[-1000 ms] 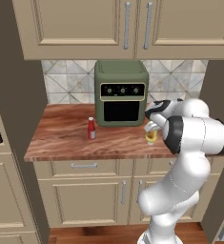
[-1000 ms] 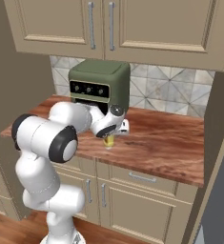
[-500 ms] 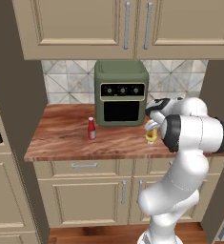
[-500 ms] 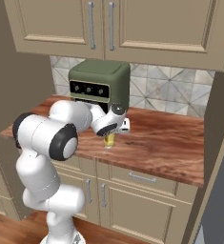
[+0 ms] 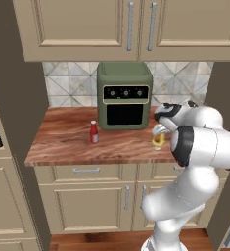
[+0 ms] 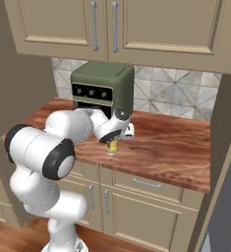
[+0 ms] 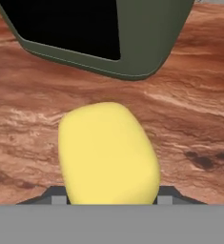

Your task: Place the mustard and ketchup from the counter to the top shelf of the fridge. If the existing items in the fridge are on the top shelf, move them to other shelves.

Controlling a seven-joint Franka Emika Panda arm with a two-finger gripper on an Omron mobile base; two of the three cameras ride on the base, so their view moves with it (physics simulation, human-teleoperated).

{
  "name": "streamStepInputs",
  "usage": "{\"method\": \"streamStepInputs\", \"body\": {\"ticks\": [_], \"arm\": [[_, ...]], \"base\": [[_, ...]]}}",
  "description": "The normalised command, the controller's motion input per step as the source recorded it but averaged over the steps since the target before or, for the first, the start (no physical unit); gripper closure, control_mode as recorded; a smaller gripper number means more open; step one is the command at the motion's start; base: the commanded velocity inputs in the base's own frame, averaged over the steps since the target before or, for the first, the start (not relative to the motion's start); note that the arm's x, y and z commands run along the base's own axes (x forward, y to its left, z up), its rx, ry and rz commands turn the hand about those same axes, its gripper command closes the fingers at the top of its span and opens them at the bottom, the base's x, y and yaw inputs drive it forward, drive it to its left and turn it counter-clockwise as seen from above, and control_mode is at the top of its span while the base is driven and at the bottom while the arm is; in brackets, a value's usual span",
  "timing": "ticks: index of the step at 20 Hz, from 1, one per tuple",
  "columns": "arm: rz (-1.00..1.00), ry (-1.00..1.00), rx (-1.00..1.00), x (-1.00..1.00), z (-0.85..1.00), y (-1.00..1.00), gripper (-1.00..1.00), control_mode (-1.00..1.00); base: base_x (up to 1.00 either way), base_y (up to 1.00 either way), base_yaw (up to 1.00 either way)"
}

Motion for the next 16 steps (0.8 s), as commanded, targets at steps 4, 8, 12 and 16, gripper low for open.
{"method": "streamStepInputs", "body": {"ticks": [4, 8, 12, 16], "arm": [[0.00, -0.07, -0.02, -0.61, 0.92, 0.21, 1.00, -1.00], [0.02, -0.06, -0.05, -0.72, 1.00, 0.36, 1.00, -1.00], [0.01, -0.01, -0.07, -0.87, 1.00, 0.32, 1.00, -1.00], [0.00, 0.00, -0.06, -0.92, 1.00, 0.36, 1.00, -1.00]], "base": [[0.00, 0.00, 0.00], [0.00, 0.00, 0.00], [0.00, 0.00, 0.00], [0.00, 0.00, 0.00]]}}
